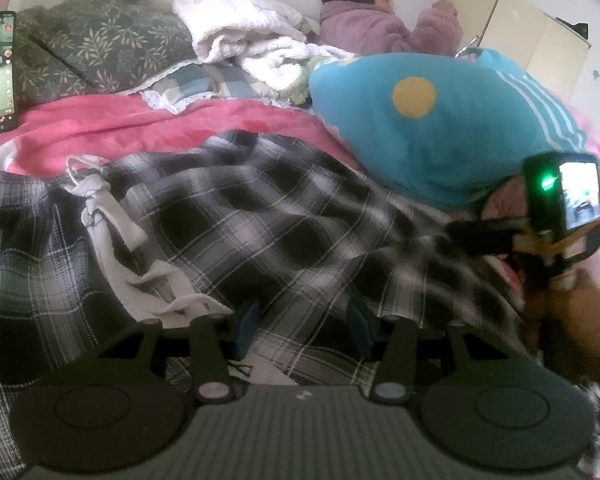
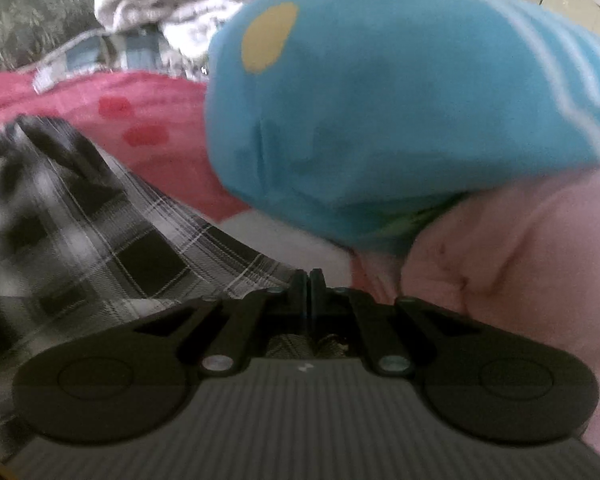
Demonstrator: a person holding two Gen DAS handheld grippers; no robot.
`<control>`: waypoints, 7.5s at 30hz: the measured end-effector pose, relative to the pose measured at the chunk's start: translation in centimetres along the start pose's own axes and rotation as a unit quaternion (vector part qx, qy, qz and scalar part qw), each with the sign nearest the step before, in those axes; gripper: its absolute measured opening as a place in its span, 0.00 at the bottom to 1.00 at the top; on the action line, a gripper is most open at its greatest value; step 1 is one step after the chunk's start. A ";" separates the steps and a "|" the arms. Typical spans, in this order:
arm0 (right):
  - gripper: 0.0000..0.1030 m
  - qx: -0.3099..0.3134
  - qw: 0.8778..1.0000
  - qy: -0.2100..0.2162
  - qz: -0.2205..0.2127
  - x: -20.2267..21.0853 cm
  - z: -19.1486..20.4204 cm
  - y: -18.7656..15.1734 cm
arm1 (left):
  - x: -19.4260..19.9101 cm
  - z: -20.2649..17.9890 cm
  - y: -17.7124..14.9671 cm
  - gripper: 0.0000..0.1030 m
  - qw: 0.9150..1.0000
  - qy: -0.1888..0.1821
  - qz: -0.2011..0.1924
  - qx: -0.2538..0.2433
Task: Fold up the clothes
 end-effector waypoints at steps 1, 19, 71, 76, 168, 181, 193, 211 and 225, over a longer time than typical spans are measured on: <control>0.00 0.001 1.000 0.002 0.008 -0.8 0.3 -0.3 | 0.0 0.0 0.0 0.48 1.000 0.000 0.000 0.000; 0.17 -0.137 0.962 0.234 -0.020 2.6 0.8 2.5 | 1.3 0.5 0.6 0.49 1.000 -0.005 -0.014 0.023; 0.43 -0.144 0.987 0.060 0.049 17.7 -11.7 -18.6 | 0.2 -12.8 -6.3 0.51 0.983 -0.101 0.062 -0.138; 0.36 -0.102 0.991 0.077 0.047 14.9 -10.5 -18.3 | -0.9 -13.2 -7.0 0.51 0.982 -0.088 0.064 -0.153; 0.64 -0.261 0.914 -0.246 0.189 30.5 -29.9 -37.2 | -1.2 -14.4 -8.1 0.51 0.979 -0.082 0.045 -0.179; 0.57 -0.653 0.741 -0.145 0.059 37.3 -26.3 -49.2 | -1.1 -14.3 -8.3 0.51 0.979 -0.078 0.041 -0.185; 0.02 -0.639 0.753 -0.157 0.003 33.9 -25.7 -46.8 | -1.1 -14.4 -8.3 0.51 0.979 -0.079 0.043 -0.185; 0.00 -0.526 0.824 -0.212 0.009 47.3 -28.6 -41.3 | -1.1 -14.0 -8.0 0.51 0.980 -0.081 0.047 -0.174; 0.28 -0.540 0.812 -0.203 0.085 43.8 -24.3 -46.3 | -1.3 -14.1 -8.1 0.52 0.979 -0.077 0.045 -0.183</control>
Point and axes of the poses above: each gripper's, at about its wrist camera, not at the fingertips, and x roughly against the way its jaws point, z to its left, y to its top, the point moved 3 cm from there along -x, roughly the way its jaws point, and after that the axes turned 8 degrees about x, right-handed, at the moved point
